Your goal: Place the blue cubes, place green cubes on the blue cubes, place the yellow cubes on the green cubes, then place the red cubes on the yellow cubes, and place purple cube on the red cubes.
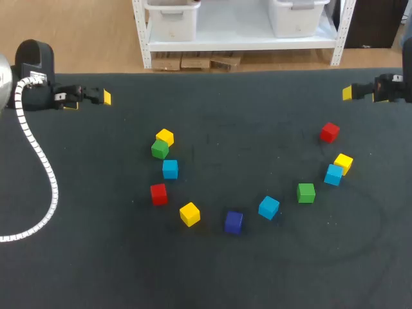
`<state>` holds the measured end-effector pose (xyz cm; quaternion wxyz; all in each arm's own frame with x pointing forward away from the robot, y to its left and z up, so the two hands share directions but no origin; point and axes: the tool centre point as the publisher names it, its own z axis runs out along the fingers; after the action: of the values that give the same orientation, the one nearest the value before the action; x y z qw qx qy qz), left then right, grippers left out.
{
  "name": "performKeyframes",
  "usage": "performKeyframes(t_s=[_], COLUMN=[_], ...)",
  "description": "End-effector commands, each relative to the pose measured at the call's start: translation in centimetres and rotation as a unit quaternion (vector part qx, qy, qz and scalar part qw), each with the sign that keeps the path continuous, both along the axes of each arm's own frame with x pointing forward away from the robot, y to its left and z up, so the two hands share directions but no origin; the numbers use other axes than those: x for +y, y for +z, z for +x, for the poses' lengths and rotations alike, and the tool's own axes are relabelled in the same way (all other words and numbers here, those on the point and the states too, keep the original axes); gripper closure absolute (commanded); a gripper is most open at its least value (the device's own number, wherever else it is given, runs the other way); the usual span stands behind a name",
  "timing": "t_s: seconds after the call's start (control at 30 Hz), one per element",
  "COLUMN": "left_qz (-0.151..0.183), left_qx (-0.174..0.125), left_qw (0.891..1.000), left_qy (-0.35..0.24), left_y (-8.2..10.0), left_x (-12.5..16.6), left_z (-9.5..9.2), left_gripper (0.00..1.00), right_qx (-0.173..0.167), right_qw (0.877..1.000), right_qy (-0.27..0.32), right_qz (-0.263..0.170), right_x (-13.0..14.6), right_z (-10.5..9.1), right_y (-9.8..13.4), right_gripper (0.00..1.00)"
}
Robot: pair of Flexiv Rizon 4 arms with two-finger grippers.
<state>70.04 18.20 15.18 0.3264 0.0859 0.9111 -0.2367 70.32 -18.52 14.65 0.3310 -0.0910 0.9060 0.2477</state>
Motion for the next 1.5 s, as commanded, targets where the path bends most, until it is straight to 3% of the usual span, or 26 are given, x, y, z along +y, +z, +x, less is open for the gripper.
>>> performKeyframes(t_s=[0.03,0.47,0.5,0.97,1.0,1.03,1.07,1.2,1.5], left_qz=[-0.005,-0.005,-0.005,-0.005,-0.005,-0.005,-0.005,-0.005,-0.005], left_qx=[-0.004,-0.004,-0.004,-0.004,-0.004,-0.004,-0.004,-0.004,-0.004], left_qw=[1.000,1.000,1.000,1.000,1.000,1.000,1.000,1.000,1.000], left_qy=[-0.003,-0.003,-0.003,-0.003,-0.003,-0.003,-0.003,-0.003,-0.003], left_y=[-0.2,-0.2,-0.2,-0.2,-0.2,-0.2,-0.2,-0.2,-0.2], left_x=[0.2,0.2,0.2,0.2,0.2,0.2,0.2,0.2,0.2], left_z=[0.0,0.0,0.0,0.0,0.0,0.0,0.0,0.0,0.0], left_gripper=[0.00,0.00,0.00,0.00,0.00,0.00,0.00,0.00,0.00], right_qx=[0.001,0.001,0.001,0.001,0.001,0.001,0.001,0.001,0.012], right_qw=[1.000,1.000,1.000,1.000,1.000,1.000,1.000,1.000,0.996], right_qy=[-0.002,-0.002,-0.002,-0.002,-0.002,-0.002,-0.002,-0.002,0.031], right_qz=[-0.002,-0.002,-0.002,-0.002,-0.002,-0.002,-0.002,-0.002,-0.079], right_x=[0.0,0.0,0.0,0.0,0.0,0.0,0.0,0.0,0.3], right_z=[-0.2,-0.2,-0.2,-0.2,-0.2,-0.2,-0.2,-0.2,-1.2], right_y=[0.2,0.2,0.2,0.2,0.2,0.2,0.2,0.2,-0.7], right_gripper=[0.00,0.00,1.00,1.00,0.79,0.52,0.00,0.00,0.00])
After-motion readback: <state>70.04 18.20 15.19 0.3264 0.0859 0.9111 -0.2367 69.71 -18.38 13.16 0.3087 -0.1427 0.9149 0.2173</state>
